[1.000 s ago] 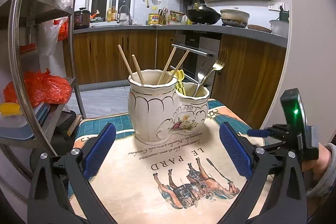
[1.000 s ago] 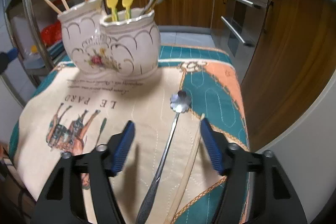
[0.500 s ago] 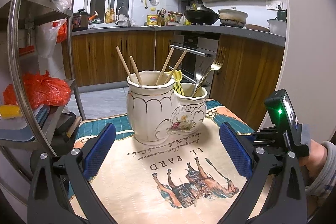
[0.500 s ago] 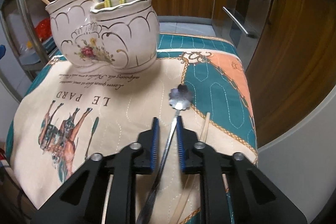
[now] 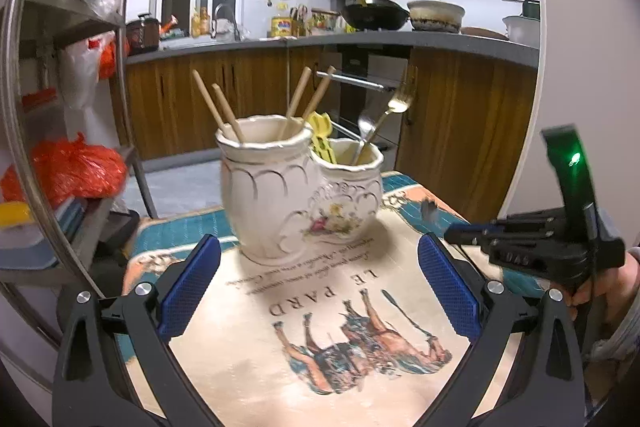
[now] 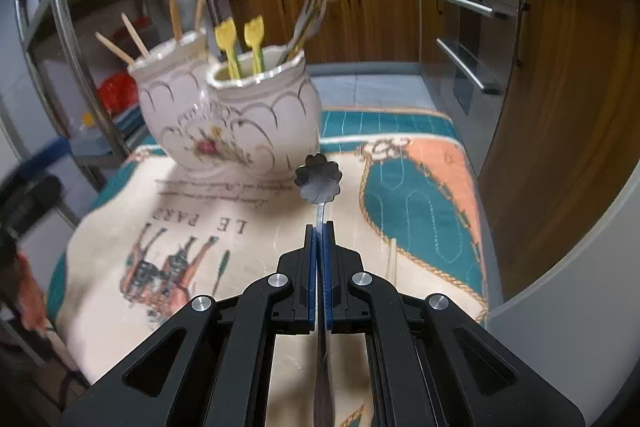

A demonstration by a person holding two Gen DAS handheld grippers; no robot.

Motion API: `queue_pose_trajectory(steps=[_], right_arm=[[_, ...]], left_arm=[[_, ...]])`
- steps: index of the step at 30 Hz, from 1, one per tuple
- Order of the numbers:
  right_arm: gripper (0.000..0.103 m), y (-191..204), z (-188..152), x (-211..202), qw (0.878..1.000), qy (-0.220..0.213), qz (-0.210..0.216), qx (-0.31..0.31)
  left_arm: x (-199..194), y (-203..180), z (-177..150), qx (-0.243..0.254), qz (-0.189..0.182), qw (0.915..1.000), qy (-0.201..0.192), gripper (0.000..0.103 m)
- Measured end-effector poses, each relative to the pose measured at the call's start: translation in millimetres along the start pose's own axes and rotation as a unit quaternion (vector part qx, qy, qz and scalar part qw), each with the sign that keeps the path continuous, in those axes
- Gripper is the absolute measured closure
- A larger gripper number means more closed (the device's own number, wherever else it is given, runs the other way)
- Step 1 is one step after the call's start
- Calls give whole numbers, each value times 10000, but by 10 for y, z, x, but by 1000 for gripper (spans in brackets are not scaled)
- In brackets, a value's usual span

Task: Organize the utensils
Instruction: 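Grasp the last chopstick with the left tool while the right tool lifts the spoon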

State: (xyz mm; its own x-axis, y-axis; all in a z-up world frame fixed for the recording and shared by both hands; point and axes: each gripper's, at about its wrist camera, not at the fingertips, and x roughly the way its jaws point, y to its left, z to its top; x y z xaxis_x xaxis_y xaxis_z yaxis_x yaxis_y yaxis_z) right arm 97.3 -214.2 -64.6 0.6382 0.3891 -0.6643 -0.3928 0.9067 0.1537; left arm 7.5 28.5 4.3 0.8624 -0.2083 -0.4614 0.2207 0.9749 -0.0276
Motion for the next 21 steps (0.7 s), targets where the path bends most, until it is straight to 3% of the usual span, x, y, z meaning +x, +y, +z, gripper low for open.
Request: queue_pose_trajectory(steps=[8,21], right_arm=[[99,-73,68,-344,9974,-606,372,128],[101,5,67,-634,9925,-1090,525,-180]], left_arm=[[98,-185,-26,170,42,9997,158,6],[122,-300,-70,196,25,9995,240,6]])
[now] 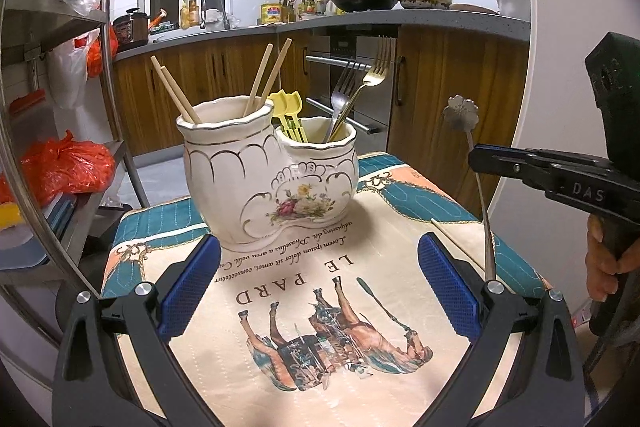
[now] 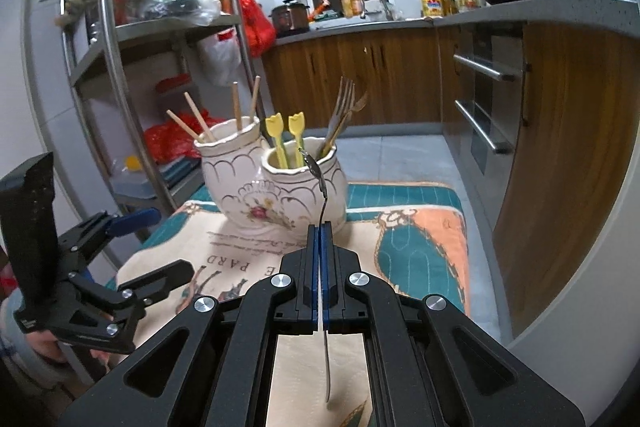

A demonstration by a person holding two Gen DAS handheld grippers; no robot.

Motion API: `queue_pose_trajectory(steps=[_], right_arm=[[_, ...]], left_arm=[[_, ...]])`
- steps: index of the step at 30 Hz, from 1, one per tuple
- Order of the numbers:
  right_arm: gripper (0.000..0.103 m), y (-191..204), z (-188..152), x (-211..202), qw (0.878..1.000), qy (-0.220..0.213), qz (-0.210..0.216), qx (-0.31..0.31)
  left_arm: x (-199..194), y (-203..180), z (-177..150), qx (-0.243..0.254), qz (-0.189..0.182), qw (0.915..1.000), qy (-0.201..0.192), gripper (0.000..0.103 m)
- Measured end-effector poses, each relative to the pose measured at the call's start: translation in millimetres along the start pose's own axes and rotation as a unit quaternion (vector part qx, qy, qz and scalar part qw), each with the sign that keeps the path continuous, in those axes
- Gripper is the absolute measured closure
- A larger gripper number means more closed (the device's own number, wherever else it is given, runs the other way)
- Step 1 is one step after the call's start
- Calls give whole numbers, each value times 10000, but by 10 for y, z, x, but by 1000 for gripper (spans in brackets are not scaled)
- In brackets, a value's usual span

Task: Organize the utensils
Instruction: 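Grasp the last chopstick with the left tool while the right tool lifts the spoon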

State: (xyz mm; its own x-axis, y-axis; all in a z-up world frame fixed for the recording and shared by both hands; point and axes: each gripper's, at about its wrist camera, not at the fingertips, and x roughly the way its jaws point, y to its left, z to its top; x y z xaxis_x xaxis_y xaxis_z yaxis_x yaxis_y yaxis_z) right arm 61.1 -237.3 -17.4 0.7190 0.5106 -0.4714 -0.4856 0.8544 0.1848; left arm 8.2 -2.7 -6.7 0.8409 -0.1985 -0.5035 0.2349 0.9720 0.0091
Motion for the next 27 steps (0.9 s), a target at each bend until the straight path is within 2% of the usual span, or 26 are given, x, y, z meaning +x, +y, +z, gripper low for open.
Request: queue_pose_trajectory(steps=[5,8,15,20,23,27], right_arm=[[101,38,64,-156,9993,-350,-35,-115],[101,52,122,-251,9976,-575,-261,-267],[101,-125,198,-432,9941,-877,-585,-237],[101,-259,195,-517,9928,-936,-739,-142],[101,-354,184,-591,9915,-987,-837,-95],[101,-478,152,-681,9909,-1018,-878,35]], left_arm=[[21,-55,13,-52,-57,9999,84,6],[87,-146,16,-171,-183,9994,253,6],[315,-550,-8,-242,-231,9976,614,7],[521,-887,-74,-482,-226,9935,1004,24],[581,-1098,-134,-505,-240,9913,1195,31],[588,-1356,-204,-430,-440,9887,1363,41]])
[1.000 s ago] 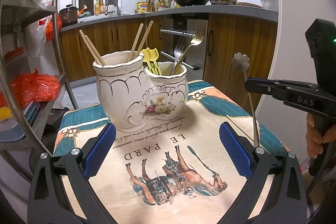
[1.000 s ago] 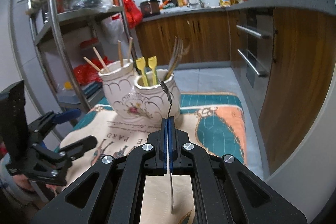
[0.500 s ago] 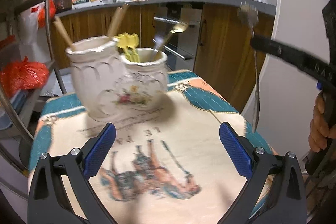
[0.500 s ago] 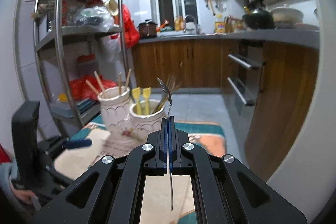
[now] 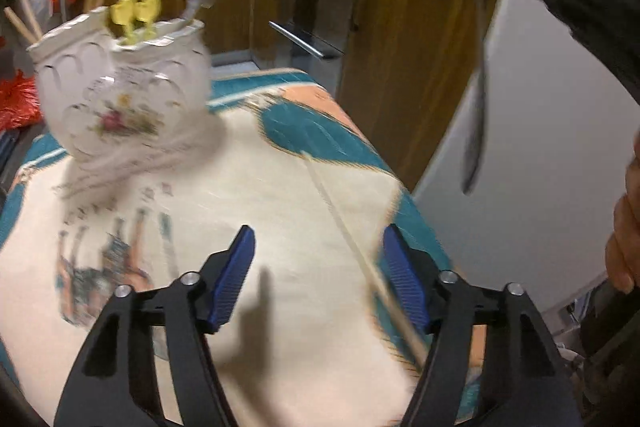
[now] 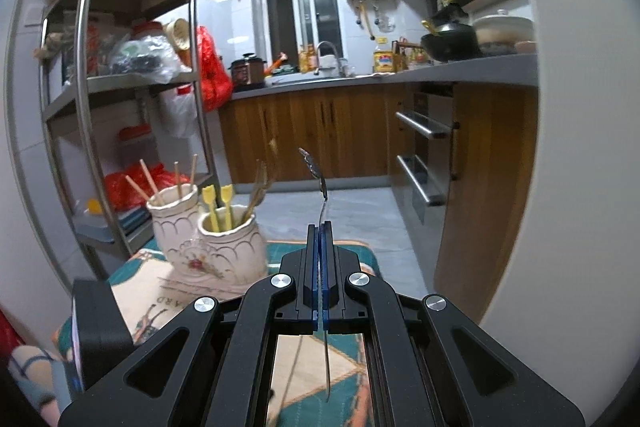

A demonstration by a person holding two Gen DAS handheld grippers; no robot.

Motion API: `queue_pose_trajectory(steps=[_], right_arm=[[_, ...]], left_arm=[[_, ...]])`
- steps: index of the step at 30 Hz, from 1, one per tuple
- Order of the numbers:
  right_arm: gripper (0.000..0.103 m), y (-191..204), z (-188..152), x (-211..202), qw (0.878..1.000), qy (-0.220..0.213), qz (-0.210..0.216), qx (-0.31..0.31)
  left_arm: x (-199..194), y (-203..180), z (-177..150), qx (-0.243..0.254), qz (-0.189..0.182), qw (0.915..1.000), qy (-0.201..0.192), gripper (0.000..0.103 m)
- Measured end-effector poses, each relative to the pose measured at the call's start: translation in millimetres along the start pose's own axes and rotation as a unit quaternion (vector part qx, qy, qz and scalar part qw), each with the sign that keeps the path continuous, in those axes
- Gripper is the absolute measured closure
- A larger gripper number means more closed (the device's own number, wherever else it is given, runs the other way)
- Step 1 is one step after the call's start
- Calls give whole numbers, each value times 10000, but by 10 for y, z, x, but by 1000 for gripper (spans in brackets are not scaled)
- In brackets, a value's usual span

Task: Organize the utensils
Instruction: 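Grasp the last chopstick with the left tool while the right tool lifts the spoon, then carry the chopstick over the larger cup while the right tool carries the spoon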

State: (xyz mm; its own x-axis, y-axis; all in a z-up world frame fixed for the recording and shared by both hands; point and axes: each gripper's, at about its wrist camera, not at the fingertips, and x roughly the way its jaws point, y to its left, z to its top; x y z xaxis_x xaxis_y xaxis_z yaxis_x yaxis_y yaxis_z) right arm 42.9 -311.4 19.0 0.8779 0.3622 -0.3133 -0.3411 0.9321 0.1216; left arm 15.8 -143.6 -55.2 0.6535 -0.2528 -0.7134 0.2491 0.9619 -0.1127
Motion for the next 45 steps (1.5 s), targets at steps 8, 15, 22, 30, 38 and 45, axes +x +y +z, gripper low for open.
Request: queue_pose_trajectory(steps=[8,15,22,30,38,45], right_arm=[[101,-86,-40,-62,10000,17,-4,91],[101,-112,-54,-129,10000,1,42,85],[101,-40,-59,-116,9999,39,144,53],[101,100,-94,-79,9995,102,273,-78],[101,218,-112,0,9992,181,304,-173],[101,287,-142,84,9989,262,305,-256]], left_arm=[[110,-397,-143,490,146,9981,332,69],[59,-224,-139,445,162,9981,403,96],[-116,149,-176,769,-72,9965,310,97],[-305,599,-219,1584,75,9855,606,97],[-321,807,-241,1322,133,9887,687,96],[-208,777,-179,1176,217,9913,557,94]])
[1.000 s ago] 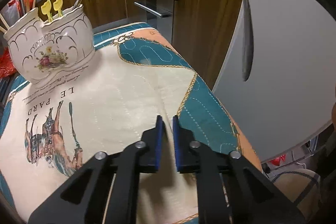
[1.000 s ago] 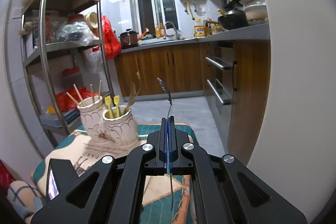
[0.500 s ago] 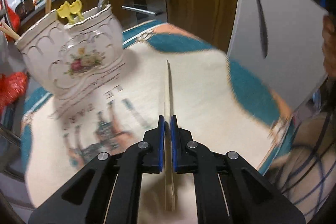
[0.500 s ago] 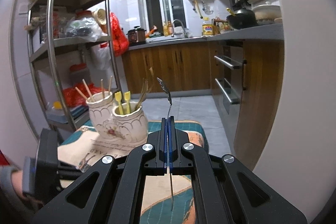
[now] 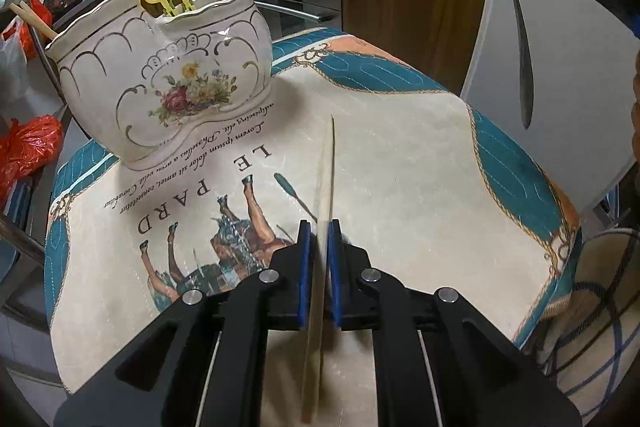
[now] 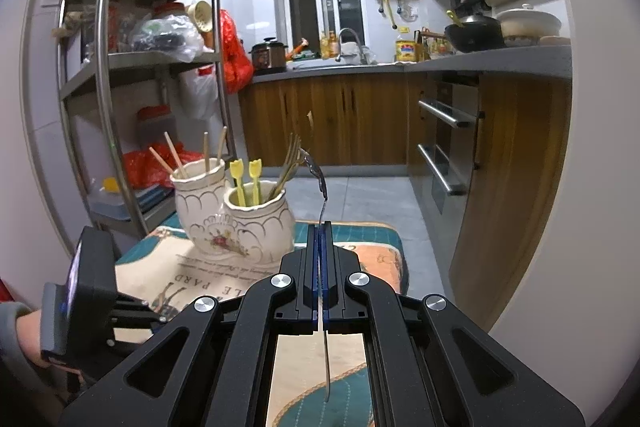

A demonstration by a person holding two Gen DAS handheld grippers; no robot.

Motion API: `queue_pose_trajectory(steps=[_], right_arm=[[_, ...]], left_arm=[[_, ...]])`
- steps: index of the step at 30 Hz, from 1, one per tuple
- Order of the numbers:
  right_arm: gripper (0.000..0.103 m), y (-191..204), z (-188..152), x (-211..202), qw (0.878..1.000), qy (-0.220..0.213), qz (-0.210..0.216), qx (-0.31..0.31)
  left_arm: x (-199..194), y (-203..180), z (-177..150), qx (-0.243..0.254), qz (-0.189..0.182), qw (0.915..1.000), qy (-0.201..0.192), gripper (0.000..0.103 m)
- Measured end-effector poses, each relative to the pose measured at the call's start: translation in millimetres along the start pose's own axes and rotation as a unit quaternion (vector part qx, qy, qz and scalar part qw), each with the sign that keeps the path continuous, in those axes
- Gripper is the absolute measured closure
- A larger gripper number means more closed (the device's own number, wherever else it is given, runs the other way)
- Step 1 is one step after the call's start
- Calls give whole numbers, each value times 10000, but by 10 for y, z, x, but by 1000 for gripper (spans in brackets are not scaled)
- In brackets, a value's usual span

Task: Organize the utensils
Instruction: 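Carry the chopstick over the larger cup while the right tool carries the spoon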

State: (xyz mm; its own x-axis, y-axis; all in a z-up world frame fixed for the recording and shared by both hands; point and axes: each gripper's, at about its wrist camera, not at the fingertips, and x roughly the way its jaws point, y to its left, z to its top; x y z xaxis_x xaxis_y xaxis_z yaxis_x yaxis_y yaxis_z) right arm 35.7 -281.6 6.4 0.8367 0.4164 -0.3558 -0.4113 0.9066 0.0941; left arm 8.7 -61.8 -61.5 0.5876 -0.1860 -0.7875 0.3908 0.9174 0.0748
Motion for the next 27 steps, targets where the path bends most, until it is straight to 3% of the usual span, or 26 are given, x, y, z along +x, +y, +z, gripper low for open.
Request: queue_pose_trajectory(steps=[7,13,17,21,27], right_arm=[[101,2,-3,5,10000,-21,1,8],[101,63,36,54,9998,-180,77,95],[101,118,85,83,9994,-290,146,119],[101,184,135,103,9984,-470,254,181],[101,272,349,248,9968,-686,305,269]], left_arm=[[131,-29,55,198,65,9988,-441,97],[-190,187,106,98,23,9888,-1490,97],[-478,355,123,-43,-49,9760,-2176,97],[-739,527,165,-206,-68,9578,-2866,97],[-919,941,463,-662,-8,9339,-3513,97]])
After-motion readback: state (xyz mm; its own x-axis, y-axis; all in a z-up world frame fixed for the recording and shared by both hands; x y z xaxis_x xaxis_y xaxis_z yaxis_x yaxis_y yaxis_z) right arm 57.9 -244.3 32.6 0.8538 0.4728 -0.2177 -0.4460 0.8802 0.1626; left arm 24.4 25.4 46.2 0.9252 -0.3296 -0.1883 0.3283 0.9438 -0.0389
